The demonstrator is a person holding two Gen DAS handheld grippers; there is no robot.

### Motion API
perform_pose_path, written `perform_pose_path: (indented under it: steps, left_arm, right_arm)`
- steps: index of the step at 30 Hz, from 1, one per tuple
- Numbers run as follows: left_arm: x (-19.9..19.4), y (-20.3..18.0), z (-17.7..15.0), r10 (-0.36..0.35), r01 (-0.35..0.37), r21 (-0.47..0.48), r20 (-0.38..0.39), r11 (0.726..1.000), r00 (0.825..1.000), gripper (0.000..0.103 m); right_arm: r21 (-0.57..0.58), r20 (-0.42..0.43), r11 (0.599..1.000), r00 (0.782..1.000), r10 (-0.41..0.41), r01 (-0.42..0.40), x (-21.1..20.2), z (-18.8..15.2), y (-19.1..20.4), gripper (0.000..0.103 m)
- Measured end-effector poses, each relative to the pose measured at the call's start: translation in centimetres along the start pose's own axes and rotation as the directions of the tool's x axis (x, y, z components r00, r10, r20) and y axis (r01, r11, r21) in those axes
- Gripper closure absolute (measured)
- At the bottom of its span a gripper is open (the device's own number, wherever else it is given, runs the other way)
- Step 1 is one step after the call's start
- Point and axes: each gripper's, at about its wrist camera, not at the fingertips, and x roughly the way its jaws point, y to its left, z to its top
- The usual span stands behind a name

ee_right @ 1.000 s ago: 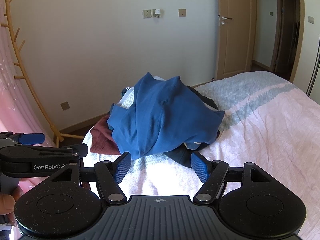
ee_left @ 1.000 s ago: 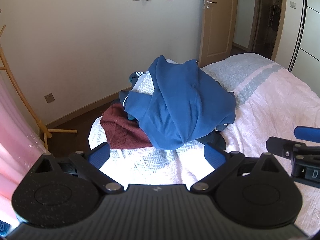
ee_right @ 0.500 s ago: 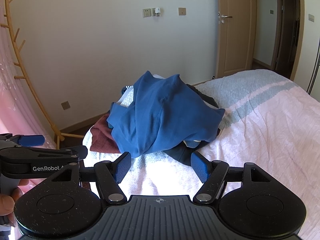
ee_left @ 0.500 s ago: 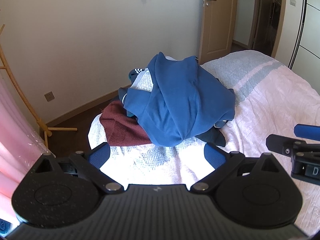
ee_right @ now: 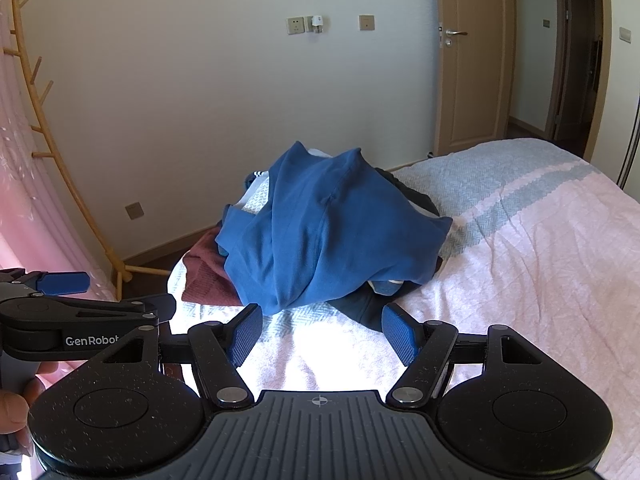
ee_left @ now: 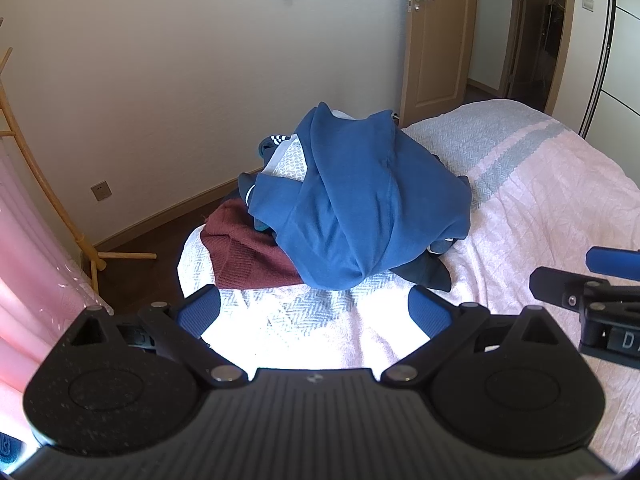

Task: Fold clothes
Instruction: 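Approach the heap of clothes on the bed with both grippers open, then grasp the blue sweatshirt with the right gripper while the left gripper grasps it too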

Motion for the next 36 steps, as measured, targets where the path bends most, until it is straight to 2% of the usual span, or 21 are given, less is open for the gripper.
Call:
perform_pose_path:
  steps: [24,31,36]
  left_arm:
    - [-1.1,-0.3,-0.8,0.039,-0.039,-0.014,-0.009,0.999,0.999,0.004]
    - [-1.6,0.5,-2.0,0.045,-0.045,-0.012,-0.014,0.999,0.999,0.004]
    - [-0.9,2.0,-3.1,0.047,-0.046,0.051,-0.009,0.998,0.999,0.004]
  right_arm:
    - [-0.008,-0.008,0.999,0.999,0.044,-0.044,-0.5,-0.3,-0.3,0.033]
    - [-0.017,-0.02,0.997,0.997,0.069,-0.07,-0.1,-0.7,-0.7,0.033]
    - [-0.031,-0.029,0.996,0.996,0.082,-0.082,1.2,-0.7,-1.2,0.033]
